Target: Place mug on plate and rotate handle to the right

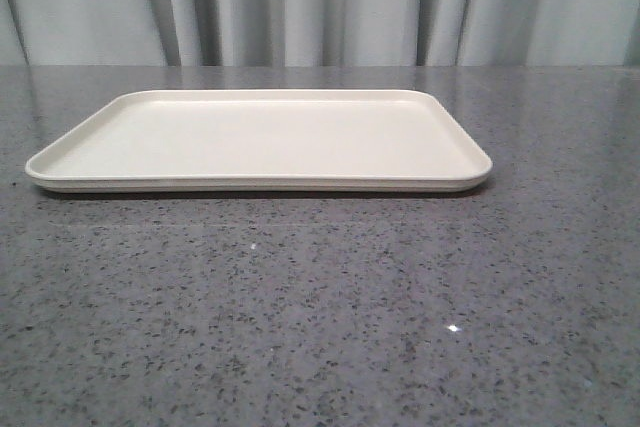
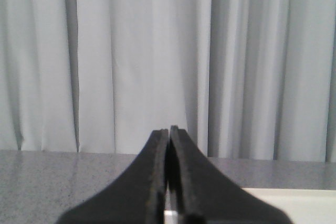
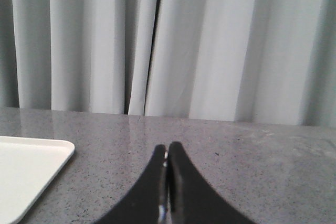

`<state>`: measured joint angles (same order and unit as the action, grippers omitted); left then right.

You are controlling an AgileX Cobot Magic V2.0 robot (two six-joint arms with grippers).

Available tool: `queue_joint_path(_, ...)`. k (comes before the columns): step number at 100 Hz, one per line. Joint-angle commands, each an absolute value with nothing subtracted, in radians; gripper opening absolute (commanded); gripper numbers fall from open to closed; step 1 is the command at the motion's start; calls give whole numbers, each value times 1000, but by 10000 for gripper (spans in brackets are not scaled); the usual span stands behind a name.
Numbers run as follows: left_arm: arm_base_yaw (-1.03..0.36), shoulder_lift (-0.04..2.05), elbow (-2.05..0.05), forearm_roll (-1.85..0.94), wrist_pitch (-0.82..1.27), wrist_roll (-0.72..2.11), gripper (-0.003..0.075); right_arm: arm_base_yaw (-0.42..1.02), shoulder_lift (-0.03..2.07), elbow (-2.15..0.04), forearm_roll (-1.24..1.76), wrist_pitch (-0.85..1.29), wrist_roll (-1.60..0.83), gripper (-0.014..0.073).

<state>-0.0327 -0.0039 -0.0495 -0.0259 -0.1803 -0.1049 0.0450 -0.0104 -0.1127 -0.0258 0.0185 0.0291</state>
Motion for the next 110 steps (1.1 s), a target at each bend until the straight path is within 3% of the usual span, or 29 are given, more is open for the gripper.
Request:
queue_joint_path(1,-30,-33,-112,-33,-235,-115,-20,37,-23,-171,-31,-42,26,-110)
queue_joint_path(43,-30,-24,-343,-33,-42,-115,-20,37,-3,-328,-31,32,26,-110)
queue_joint_path(83,-30,70,-465,-33,-9,-115,-20,37,213,-537,-32,82,26,-111)
queue_joint_path(110,-30,200,-619,-33,140,-115,-20,37,368,-746,-51,186,26,-112)
